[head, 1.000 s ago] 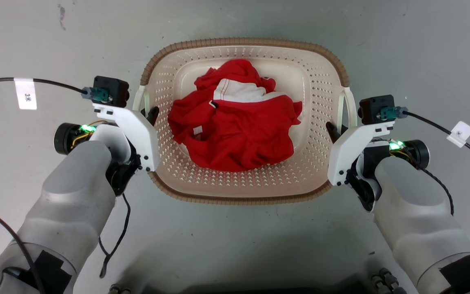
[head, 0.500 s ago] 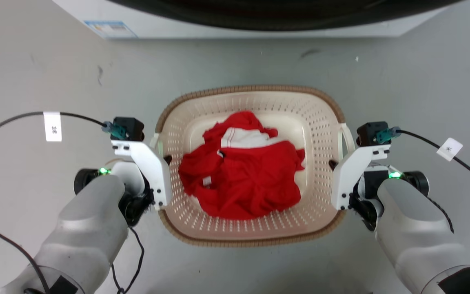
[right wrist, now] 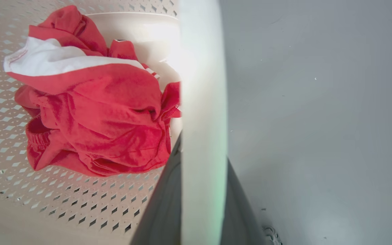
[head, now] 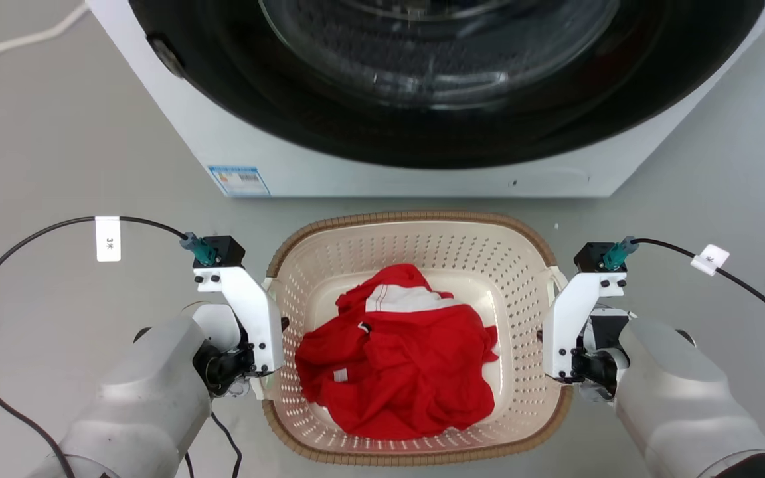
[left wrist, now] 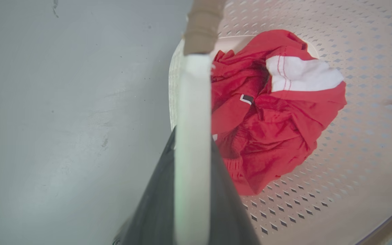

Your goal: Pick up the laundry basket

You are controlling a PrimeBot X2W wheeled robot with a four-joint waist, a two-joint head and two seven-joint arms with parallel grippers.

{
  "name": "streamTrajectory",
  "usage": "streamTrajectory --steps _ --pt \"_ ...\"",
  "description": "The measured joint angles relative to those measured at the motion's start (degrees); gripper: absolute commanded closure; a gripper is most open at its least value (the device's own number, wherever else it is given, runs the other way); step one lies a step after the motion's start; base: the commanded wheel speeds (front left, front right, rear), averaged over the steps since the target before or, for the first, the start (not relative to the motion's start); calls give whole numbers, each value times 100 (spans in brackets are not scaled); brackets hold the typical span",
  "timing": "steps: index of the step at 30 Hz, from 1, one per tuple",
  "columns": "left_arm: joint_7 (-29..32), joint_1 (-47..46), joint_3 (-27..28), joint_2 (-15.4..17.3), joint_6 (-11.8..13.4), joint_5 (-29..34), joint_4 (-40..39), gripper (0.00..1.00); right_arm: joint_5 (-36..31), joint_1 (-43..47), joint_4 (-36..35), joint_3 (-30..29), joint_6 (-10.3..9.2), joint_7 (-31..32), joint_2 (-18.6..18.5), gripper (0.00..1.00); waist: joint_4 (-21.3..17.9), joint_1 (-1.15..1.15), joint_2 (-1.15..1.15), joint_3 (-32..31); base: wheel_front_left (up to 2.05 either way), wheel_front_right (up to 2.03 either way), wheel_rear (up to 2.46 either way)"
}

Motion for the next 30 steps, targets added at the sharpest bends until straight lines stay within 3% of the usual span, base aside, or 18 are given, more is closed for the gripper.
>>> streamTrajectory --steps 16,30 --pt "853 87 -227 -7 -1 -505 205 100 245 171 27 -407 0 1555 -26 100 -77 0 0 -1153 0 0 0" --pt "996 612 -337 -138 -1 -775 327 100 -22 625 42 -669 0 1813 -26 100 -72 0 0 -1835 0 0 0"
